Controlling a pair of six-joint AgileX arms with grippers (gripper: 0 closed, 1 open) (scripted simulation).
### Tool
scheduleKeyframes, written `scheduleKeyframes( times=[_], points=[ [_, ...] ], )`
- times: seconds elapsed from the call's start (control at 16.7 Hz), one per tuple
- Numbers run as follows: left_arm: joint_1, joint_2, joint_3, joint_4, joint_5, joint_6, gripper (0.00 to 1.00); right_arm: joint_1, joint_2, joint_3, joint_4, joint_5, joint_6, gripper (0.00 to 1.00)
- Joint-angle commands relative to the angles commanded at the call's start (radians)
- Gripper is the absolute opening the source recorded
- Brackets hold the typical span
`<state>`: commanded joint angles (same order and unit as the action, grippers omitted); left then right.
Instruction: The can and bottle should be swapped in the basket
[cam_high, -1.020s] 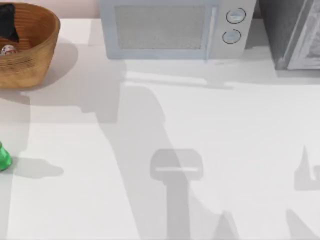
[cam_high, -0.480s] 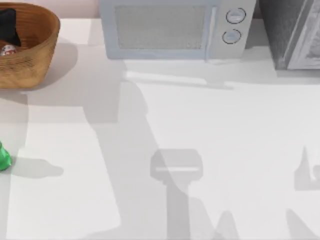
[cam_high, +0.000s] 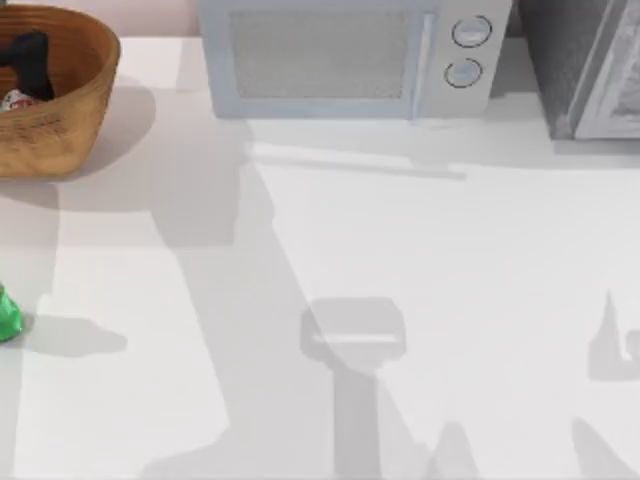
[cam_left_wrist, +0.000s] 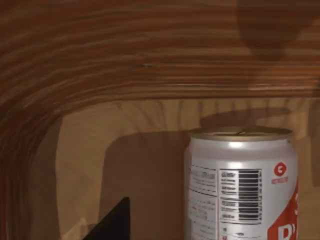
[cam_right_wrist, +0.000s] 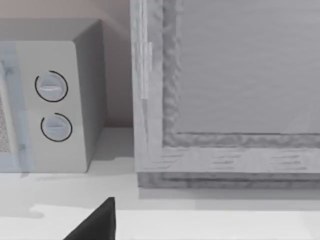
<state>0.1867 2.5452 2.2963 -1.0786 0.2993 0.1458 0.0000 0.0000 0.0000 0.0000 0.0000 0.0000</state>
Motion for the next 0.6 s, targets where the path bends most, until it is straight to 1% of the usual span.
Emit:
scheduleKeyframes(
  times=[0.24, 0.54, 0.6],
  points=[
    [-0.011, 0.035, -0.023, 0.062, -0.002, -0.010, 1.00, 0.000, 0.000, 0.000, 0.000, 0.000, 0.000, 1.00],
    [-0.012, 0.039, -0.026, 0.069, -0.002, -0.012, 1.00, 0.000, 0.000, 0.000, 0.000, 0.000, 0.000, 1.00],
    [-0.012, 0.039, -0.026, 0.069, -0.002, -0.012, 0.92, 0.000, 0.000, 0.000, 0.000, 0.000, 0.000, 1.00]
  ],
)
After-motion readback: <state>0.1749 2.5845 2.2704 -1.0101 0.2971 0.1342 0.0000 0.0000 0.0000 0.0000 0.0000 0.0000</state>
